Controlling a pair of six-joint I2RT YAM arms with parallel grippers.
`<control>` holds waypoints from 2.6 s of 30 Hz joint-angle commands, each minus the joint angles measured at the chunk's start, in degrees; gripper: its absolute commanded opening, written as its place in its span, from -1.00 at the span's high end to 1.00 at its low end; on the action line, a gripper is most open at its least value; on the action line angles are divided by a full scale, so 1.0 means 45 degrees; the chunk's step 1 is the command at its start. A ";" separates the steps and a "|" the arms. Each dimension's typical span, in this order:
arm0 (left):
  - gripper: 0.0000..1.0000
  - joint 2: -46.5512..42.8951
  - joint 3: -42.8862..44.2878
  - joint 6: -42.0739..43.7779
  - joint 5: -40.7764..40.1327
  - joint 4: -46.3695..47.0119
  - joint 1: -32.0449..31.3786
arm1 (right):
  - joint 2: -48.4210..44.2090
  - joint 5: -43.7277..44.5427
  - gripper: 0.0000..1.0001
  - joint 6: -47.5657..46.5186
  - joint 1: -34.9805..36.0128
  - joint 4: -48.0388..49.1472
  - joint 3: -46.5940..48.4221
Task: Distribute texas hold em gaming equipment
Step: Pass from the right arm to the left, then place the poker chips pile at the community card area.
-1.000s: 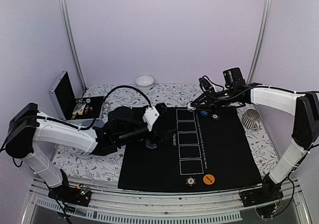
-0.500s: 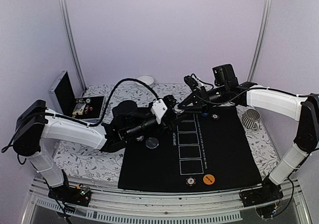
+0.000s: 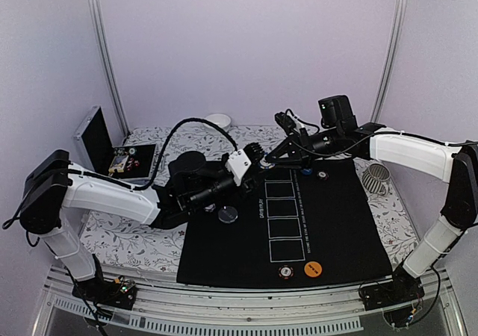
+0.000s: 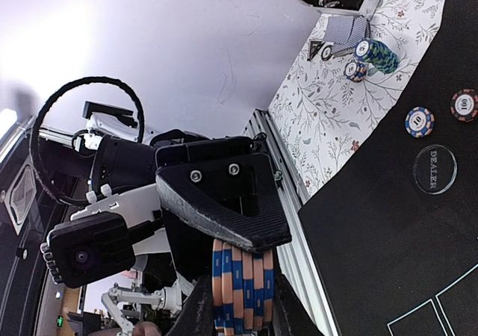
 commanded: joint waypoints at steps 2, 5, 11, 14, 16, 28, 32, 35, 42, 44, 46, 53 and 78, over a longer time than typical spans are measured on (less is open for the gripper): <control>0.96 -0.0058 0.0022 0.0039 0.0026 -0.0001 -0.0129 | -0.0192 -0.0045 0.95 -0.0043 0.0081 0.0395 0.0278; 1.00 -0.0046 0.0106 -0.0049 0.0025 -0.0316 -0.0161 | -0.0113 -0.0003 0.95 -0.0038 0.0079 0.0357 0.0333; 1.00 -0.0227 0.0037 -0.0116 -0.0109 -0.0419 -0.0201 | -0.0011 0.0379 0.49 -0.0087 0.0086 0.0125 0.0488; 1.00 -0.0249 0.0096 -0.0306 -0.0202 -0.0804 -0.0208 | 0.0080 0.1290 0.11 -0.0533 0.0081 -0.0824 0.0927; 1.00 -0.0315 0.0019 -0.0447 -0.0177 -0.0889 -0.0237 | 0.0095 0.2018 0.01 -0.1110 0.0081 -0.1580 0.1232; 1.00 -0.0037 0.0885 -0.1357 -0.0659 -0.2838 -0.0236 | -0.0591 0.7327 -0.41 -0.3881 0.0120 -0.5452 0.3139; 1.00 0.0132 0.1306 -0.1578 -0.0773 -0.3449 -0.0255 | -0.0155 0.8512 -0.49 -0.4866 0.0120 -0.7374 0.4427; 1.00 0.0287 0.1676 -0.1838 -0.0914 -0.3847 -0.0249 | -0.0106 0.9455 -0.58 -0.5611 0.0118 -0.8191 0.5130; 1.00 0.0718 0.2329 -0.2220 -0.0848 -0.3907 -0.0296 | -0.0153 0.6171 -0.64 -0.5976 0.0113 -0.7686 0.4506; 1.00 0.0788 0.2485 -0.2183 -0.0705 -0.3940 -0.0325 | -0.0031 0.5088 -0.64 -0.6003 0.0052 -0.7562 0.4454; 1.00 0.0818 0.2585 -0.2121 -0.0636 -0.4016 -0.0352 | 0.0103 0.4763 -0.64 -0.5950 -0.0094 -0.7675 0.4570; 1.00 0.1281 0.3540 -0.2348 -0.0761 -0.5107 -0.0370 | 0.0365 0.6707 -0.63 -0.6338 -0.0073 -0.8552 0.4477; 1.00 0.7172 0.9143 -0.0861 0.4232 -0.5522 0.1884 | -0.0746 0.7432 -0.63 -0.5832 -0.4645 -0.6460 0.1930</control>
